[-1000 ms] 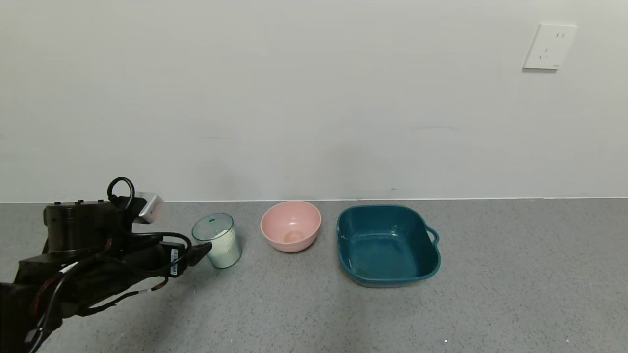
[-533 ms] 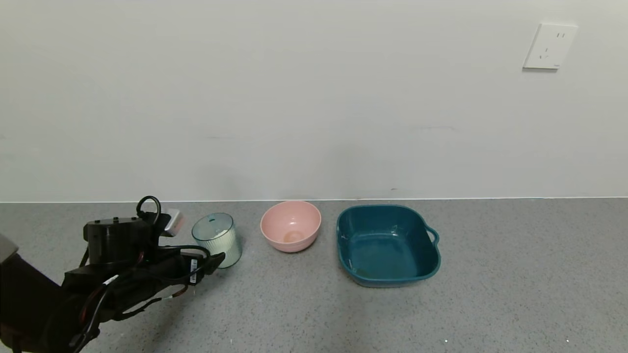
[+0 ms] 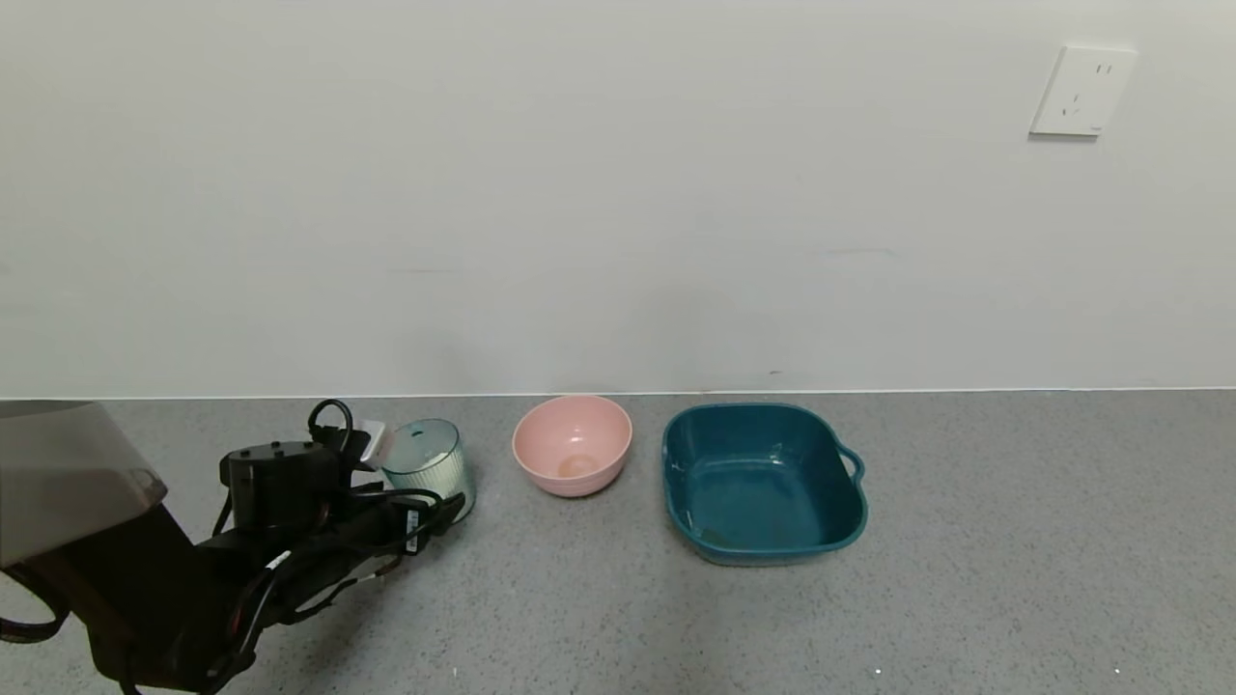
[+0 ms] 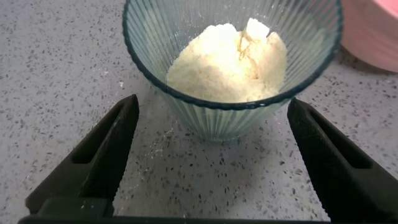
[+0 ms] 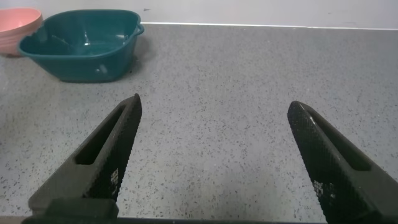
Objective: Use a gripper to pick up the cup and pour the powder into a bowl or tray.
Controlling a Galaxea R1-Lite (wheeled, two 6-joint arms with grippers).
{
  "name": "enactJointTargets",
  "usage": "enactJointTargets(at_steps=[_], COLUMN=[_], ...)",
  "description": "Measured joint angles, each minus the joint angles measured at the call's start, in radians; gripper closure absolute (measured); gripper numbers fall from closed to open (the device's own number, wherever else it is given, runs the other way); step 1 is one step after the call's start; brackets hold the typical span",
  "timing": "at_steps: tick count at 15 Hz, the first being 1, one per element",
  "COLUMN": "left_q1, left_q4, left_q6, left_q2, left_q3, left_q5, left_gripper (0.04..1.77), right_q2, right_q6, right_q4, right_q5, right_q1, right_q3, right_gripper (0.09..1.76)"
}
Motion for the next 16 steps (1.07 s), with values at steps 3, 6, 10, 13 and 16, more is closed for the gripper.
enactJointTargets(at_steps=[3,6,10,13,16], left_q1=[0.0,0.0,0.0,0.001,0.001], left_q4=[-0.048,-0.071,-0.063,-0.068,-0.074], left_q6=[0.0,0.001,0.001,0.001,0.0], left_q2=[0.064,0.117,0.161,0.184,0.193], left_q3=[-0.028,-0.072,-0.134,-0.157,-0.161], left_q5=[0.0,-0.003,0.0,0.004,0.008], left_gripper=[0.09,0.09,0.09,0.09,0.09], right_q2=[0.0,0.0,0.0,0.0,0.0], right_q6=[0.0,0.0,0.0,0.0,0.0], right_q4=[0.0,0.0,0.0,0.0,0.0], right_q5=[0.0,0.0,0.0,0.0,0.0], right_q1=[0.0,0.0,0.0,0.0,0.0], right_q3=[0.0,0.0,0.0,0.0,0.0], right_gripper=[0.14,0.14,0.14,0.14,0.14])
